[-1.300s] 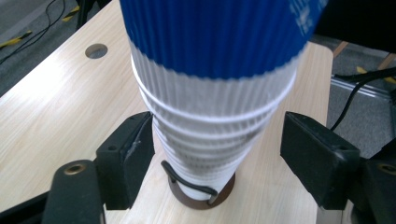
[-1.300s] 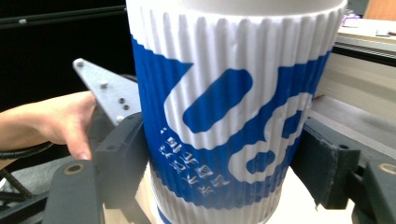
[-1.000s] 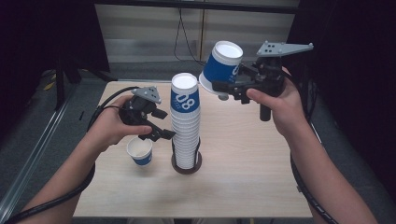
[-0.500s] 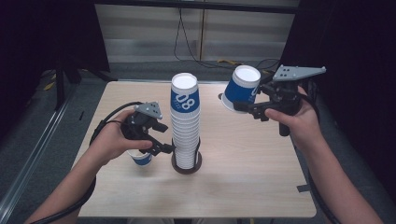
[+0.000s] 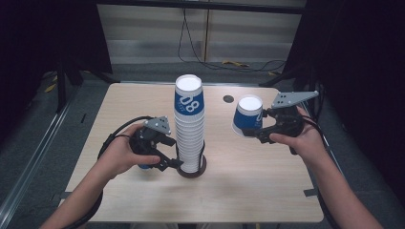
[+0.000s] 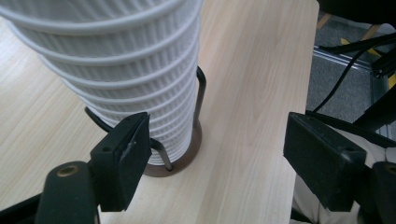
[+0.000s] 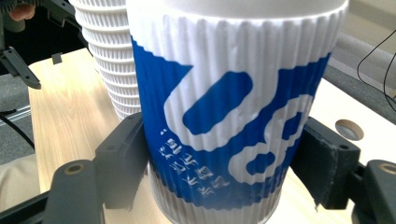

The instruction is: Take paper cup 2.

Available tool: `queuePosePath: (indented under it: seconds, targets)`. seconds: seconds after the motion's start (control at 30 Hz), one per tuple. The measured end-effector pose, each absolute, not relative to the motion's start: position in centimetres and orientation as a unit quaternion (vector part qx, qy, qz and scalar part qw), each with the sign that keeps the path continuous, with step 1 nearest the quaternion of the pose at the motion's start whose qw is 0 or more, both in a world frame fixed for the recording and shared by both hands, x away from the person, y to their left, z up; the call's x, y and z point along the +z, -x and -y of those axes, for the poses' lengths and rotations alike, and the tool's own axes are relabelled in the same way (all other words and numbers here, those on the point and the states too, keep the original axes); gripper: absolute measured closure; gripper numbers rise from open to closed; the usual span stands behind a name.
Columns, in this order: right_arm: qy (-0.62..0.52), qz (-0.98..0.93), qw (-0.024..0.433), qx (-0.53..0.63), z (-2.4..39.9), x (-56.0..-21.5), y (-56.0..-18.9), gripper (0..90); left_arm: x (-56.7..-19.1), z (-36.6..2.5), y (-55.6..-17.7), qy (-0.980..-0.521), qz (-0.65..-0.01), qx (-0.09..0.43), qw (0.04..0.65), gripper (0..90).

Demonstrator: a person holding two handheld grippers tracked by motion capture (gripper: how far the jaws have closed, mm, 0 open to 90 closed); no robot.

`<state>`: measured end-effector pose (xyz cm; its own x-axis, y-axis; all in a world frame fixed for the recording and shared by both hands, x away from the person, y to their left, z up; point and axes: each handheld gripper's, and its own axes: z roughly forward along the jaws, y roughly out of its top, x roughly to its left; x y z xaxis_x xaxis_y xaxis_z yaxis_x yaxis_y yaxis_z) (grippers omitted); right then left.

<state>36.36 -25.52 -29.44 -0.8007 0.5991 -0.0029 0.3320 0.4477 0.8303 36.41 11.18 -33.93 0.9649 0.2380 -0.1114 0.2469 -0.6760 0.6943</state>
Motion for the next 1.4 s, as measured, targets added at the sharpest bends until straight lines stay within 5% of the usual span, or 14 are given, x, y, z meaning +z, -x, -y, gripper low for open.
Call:
queuePosePath:
  seconds: [1.4]
  targets:
    - [-0.25, -0.893, 0.098, 0.36, 26.0, -35.9, -34.6, 25.6, -36.3, -5.5, -32.6, -0.916, -0.079, -0.049, 0.39, 28.1]
